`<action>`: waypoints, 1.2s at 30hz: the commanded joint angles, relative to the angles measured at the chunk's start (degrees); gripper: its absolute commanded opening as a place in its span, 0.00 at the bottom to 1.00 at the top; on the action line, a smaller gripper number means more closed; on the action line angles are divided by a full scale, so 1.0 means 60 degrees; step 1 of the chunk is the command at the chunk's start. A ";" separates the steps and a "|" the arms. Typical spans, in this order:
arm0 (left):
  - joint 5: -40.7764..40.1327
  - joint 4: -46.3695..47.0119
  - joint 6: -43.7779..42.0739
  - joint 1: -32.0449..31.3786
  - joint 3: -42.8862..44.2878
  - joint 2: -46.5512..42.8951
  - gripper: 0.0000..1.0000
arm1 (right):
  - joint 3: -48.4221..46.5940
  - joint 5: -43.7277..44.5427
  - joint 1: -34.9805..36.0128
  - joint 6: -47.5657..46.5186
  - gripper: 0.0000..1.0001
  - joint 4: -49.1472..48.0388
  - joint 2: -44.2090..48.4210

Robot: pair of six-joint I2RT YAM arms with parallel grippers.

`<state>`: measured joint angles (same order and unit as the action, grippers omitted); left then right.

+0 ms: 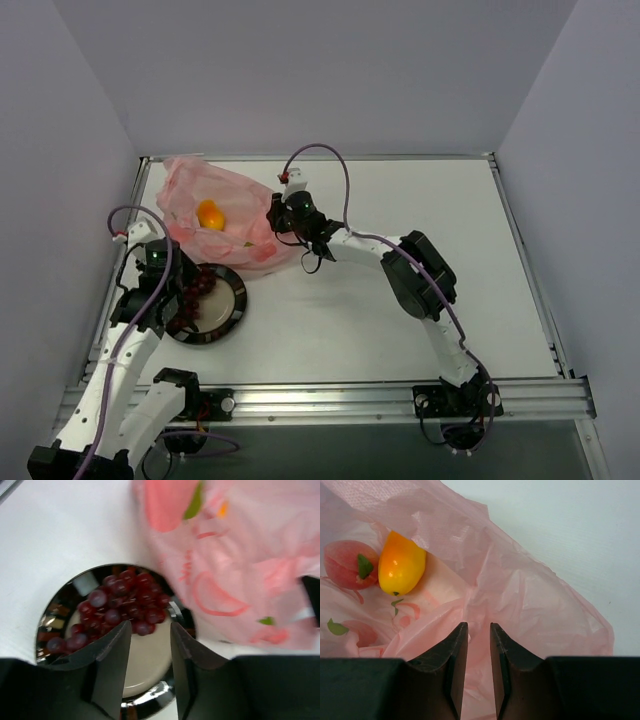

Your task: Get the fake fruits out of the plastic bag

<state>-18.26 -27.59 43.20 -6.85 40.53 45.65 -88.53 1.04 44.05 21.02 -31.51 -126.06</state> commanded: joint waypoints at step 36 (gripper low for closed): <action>0.2120 0.6415 0.0373 0.1098 0.1417 0.6630 0.52 | 0.3520 0.0925 0.0963 0.0863 0.15 -0.2381 0.1528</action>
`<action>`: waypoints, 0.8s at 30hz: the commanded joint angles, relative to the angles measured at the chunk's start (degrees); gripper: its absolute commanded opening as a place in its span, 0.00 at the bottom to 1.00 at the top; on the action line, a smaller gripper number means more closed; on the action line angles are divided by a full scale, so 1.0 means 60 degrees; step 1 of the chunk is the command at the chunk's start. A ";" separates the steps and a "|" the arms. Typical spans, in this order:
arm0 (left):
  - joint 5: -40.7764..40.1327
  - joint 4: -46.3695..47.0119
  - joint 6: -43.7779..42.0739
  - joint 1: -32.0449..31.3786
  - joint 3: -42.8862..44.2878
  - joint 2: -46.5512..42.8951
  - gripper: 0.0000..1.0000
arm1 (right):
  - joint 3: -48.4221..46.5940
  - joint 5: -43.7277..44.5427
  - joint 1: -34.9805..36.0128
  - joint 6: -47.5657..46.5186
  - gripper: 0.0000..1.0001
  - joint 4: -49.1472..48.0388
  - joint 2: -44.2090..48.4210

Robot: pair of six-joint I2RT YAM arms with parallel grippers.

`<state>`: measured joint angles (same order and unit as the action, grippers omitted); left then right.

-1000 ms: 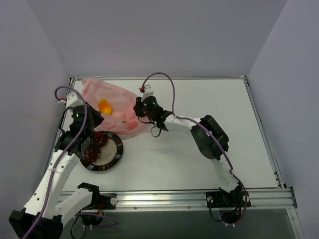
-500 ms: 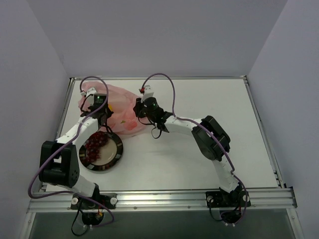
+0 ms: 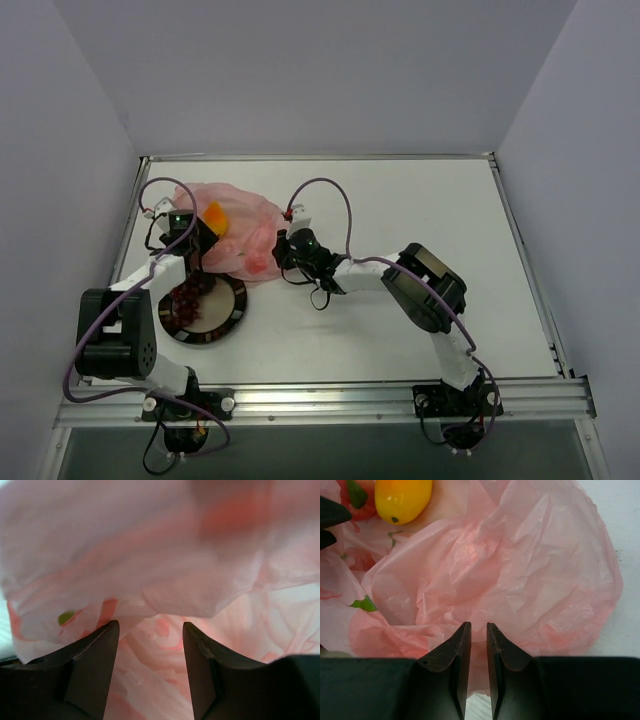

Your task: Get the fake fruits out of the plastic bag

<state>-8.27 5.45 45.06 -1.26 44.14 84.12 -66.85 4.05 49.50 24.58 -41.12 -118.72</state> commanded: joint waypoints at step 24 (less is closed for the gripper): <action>-0.1272 -0.1583 -0.1619 -0.0889 0.4391 0.2225 0.64 | -0.0665 0.0364 0.0188 -0.0361 0.16 -0.0221 0.0436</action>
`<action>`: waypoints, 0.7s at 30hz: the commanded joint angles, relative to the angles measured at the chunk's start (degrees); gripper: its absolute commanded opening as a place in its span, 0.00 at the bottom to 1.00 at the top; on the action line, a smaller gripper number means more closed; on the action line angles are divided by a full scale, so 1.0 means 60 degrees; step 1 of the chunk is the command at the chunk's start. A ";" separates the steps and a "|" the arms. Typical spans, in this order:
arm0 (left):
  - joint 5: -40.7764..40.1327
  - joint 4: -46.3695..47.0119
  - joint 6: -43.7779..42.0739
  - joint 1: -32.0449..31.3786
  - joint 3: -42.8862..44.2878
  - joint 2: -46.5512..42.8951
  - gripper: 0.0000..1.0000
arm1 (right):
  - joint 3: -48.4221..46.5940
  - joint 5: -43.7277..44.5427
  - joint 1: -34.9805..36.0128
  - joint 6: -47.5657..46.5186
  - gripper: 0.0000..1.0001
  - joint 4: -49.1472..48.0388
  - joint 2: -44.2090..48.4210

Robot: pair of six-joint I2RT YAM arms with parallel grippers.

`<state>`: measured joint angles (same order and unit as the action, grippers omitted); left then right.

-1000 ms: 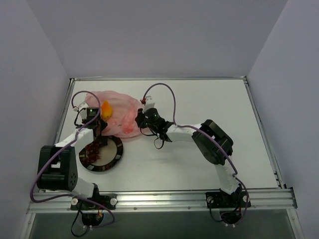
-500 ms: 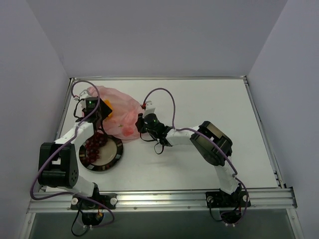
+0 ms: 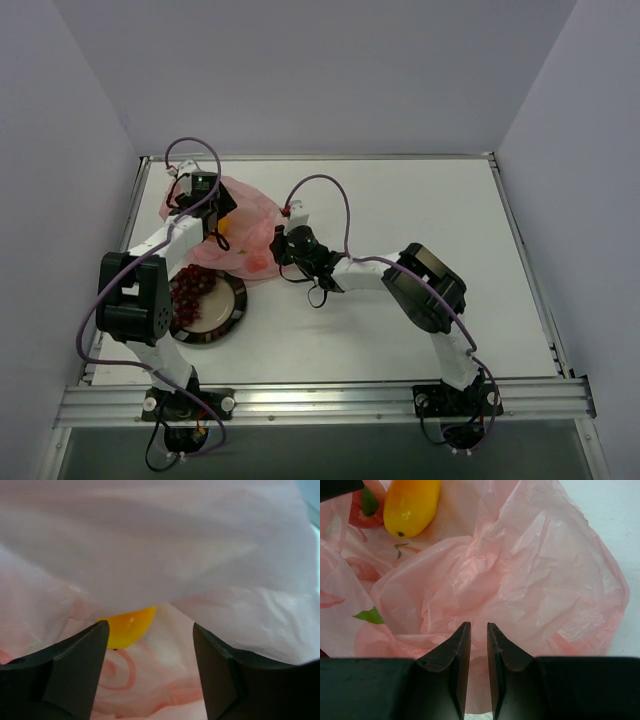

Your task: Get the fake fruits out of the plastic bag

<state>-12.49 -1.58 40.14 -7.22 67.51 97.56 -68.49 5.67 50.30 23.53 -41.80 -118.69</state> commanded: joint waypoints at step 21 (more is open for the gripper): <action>-0.0835 -0.0937 -0.2091 0.0354 0.1581 0.2036 0.80 | -0.1227 -0.0081 0.0024 -0.0289 0.16 0.0185 -0.0183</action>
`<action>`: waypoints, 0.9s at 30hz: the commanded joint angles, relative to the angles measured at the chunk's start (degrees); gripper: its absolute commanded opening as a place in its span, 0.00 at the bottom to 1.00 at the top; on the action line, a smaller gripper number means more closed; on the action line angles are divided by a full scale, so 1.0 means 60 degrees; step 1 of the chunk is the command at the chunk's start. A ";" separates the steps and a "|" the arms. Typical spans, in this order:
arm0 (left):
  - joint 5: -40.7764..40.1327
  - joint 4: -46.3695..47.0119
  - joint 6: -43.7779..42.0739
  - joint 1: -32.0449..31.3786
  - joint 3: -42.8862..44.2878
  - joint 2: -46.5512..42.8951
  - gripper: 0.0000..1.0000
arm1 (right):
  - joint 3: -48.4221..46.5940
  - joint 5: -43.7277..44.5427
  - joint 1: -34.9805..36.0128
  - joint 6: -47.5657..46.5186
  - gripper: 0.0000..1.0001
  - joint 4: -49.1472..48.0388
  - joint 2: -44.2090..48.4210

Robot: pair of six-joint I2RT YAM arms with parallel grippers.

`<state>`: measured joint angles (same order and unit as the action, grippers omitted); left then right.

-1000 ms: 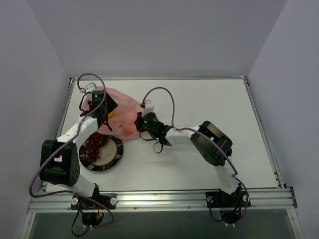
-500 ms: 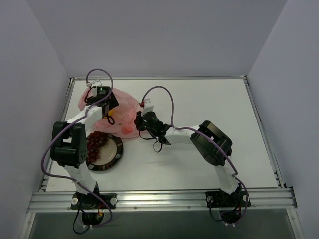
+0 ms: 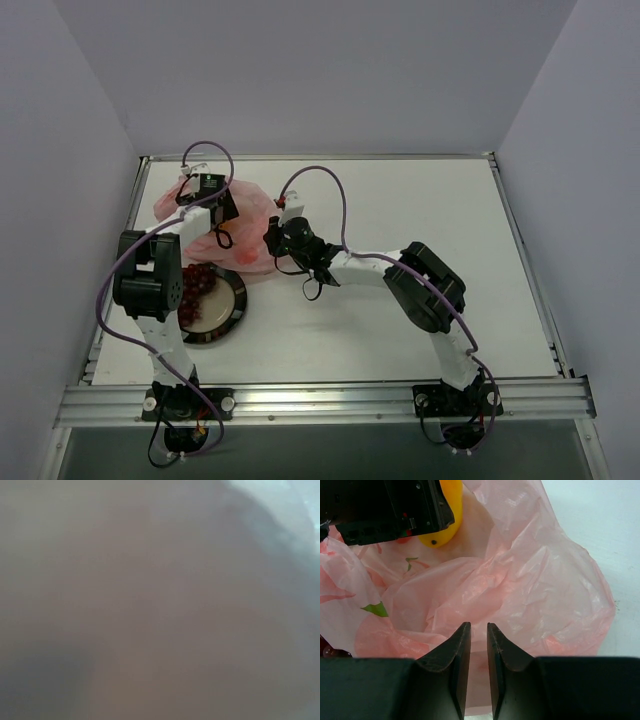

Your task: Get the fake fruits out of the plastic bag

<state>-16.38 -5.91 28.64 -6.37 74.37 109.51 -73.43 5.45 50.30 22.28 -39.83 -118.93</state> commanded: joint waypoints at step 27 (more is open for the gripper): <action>0.1529 0.1060 0.1275 0.0037 -0.0983 -0.2384 0.23 | -0.0667 -0.0205 -0.0311 0.0138 0.16 -0.0275 -0.0363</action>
<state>-9.32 -2.26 33.39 -5.19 68.38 101.95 -74.41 4.64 49.74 22.46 -39.64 -119.57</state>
